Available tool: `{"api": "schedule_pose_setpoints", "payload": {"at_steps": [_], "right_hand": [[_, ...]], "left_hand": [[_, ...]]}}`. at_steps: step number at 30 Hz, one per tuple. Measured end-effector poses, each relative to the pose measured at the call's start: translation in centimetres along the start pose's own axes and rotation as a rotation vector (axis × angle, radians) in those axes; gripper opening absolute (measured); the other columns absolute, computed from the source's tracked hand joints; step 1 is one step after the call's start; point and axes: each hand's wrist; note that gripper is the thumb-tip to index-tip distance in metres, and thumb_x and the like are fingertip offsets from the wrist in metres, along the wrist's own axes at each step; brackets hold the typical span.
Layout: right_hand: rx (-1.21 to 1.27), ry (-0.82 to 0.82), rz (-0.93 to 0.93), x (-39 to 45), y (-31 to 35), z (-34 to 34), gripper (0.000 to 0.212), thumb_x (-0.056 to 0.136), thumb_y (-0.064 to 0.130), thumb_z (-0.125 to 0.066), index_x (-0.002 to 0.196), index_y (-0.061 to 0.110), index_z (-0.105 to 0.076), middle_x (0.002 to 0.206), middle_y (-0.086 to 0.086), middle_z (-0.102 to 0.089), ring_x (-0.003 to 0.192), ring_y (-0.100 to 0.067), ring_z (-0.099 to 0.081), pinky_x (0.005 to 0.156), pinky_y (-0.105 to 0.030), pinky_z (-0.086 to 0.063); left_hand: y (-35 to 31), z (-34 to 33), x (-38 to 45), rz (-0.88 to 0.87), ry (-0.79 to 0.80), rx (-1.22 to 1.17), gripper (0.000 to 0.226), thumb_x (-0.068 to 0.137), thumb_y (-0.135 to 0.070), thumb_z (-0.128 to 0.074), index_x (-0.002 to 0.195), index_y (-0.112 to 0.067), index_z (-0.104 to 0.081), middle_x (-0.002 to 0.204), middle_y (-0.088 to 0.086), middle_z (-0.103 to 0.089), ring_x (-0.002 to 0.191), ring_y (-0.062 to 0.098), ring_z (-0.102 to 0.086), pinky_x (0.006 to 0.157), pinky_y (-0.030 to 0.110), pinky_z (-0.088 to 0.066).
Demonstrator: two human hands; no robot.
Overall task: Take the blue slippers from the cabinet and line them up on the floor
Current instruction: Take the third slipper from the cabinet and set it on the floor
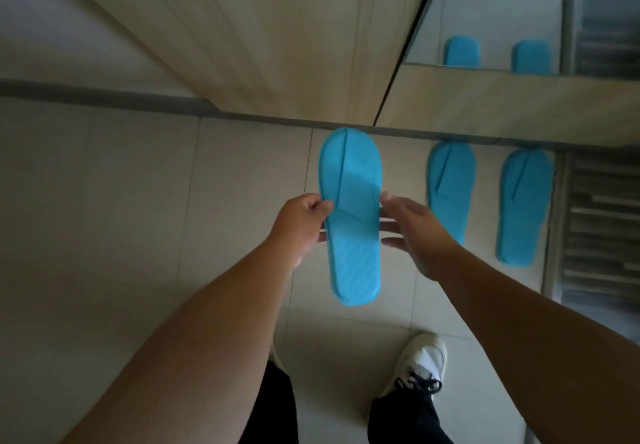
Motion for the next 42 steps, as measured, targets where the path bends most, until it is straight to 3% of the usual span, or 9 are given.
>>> {"api": "schedule_pose_setpoints", "payload": {"at_steps": [3,7,9,12,15,24,28,32,42], "right_hand": [[-0.06,-0.09,0.017,4.3,-1.8,-1.8,0.033,0.097,0.04,-0.054,0.115,0.015,-0.066,0.101,-0.003,-0.072,0.092,-0.021,-0.069,0.084,-0.038,-0.056],[-0.244,-0.277,0.045,11.0,-4.1,-5.0,0.018,0.093,0.027,-0.062,0.098,0.012,-0.068,0.088,-0.008,-0.073,0.079,-0.023,-0.07,0.074,-0.04,-0.058],[-0.316,-0.33,0.043,14.1,-5.1,-6.2,0.016,0.091,0.029,-0.063,0.093,0.014,-0.069,0.082,-0.005,-0.072,0.078,-0.024,-0.07,0.075,-0.046,-0.059],[-0.372,-0.401,0.024,18.0,-6.1,-6.7,0.015,0.087,0.032,-0.064,0.087,0.017,-0.068,0.08,-0.004,-0.071,0.078,-0.025,-0.068,0.076,-0.048,-0.059],[-0.441,-0.441,0.02,20.2,-6.3,-6.6,0.018,0.087,0.031,-0.065,0.081,0.014,-0.067,0.079,-0.009,-0.07,0.076,-0.029,-0.066,0.072,-0.045,-0.058],[-0.506,-0.481,0.008,23.0,-5.4,-6.8,0.017,0.09,0.029,-0.062,0.092,0.013,-0.067,0.081,-0.003,-0.065,0.074,-0.023,-0.061,0.066,-0.034,-0.05],[-0.525,-0.507,-0.023,23.5,-5.4,-6.9,0.019,0.09,0.03,-0.061,0.093,0.012,-0.066,0.074,0.0,-0.06,0.068,-0.021,-0.059,0.063,-0.032,-0.048],[-0.584,-0.52,-0.045,23.6,-5.3,-7.1,0.021,0.09,0.032,-0.058,0.094,0.013,-0.063,0.077,-0.001,-0.059,0.06,-0.015,-0.052,0.052,-0.026,-0.037],[-0.618,-0.553,-0.084,23.4,-5.3,-7.4,0.027,0.09,0.036,-0.057,0.103,0.012,-0.061,0.091,-0.005,-0.062,0.074,-0.023,-0.058,0.055,-0.027,-0.039]], "left_hand": [[1.9,2.2,5.1,-0.026,-0.008,0.066,0.018,0.097,-0.02,-0.052,0.104,-0.009,-0.066,0.104,0.012,-0.07,0.093,0.024,-0.07,0.078,0.034,-0.059],[4.7,3.7,11.8,-0.114,-0.07,0.272,0.018,0.094,-0.026,-0.057,0.09,-0.013,-0.068,0.092,0.013,-0.071,0.087,0.03,-0.07,0.08,0.045,-0.059],[5.9,4.2,14.7,-0.174,-0.113,0.434,0.025,0.093,-0.031,-0.056,0.084,-0.009,-0.067,0.082,0.011,-0.07,0.078,0.028,-0.067,0.071,0.038,-0.056],[7.1,4.5,18.1,-0.237,-0.156,0.6,0.029,0.094,-0.035,-0.054,0.074,-0.014,-0.059,0.066,-0.001,-0.058,0.065,0.018,-0.055,0.054,0.028,-0.038],[7.9,4.4,20.4,-0.268,-0.154,0.699,0.031,0.095,-0.037,-0.051,0.069,-0.02,-0.053,0.062,-0.005,-0.051,0.064,0.017,-0.052,0.058,0.028,-0.036],[7.3,3.6,23.5,-0.3,-0.177,0.828,0.03,0.097,-0.035,-0.045,0.087,-0.013,-0.062,0.088,0.009,-0.066,0.082,0.028,-0.061,0.067,0.032,-0.043],[7.2,3.4,23.9,-0.307,-0.194,0.876,0.03,0.097,-0.036,-0.045,0.089,-0.013,-0.062,0.089,0.01,-0.067,0.083,0.031,-0.062,0.067,0.032,-0.043],[7.2,3.4,24.0,-0.318,-0.194,0.896,0.03,0.098,-0.036,-0.043,0.089,-0.013,-0.061,0.088,0.009,-0.067,0.082,0.029,-0.062,0.066,0.032,-0.043],[7.2,3.3,23.6,-0.302,-0.191,0.879,0.028,0.098,-0.033,-0.044,0.092,-0.009,-0.058,0.089,0.011,-0.065,0.078,0.027,-0.057,0.066,0.032,-0.039]]}}
Point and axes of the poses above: each hand's wrist, its own x-axis towards the middle knuckle, its own z-axis out of the back of the hand, y = z × x
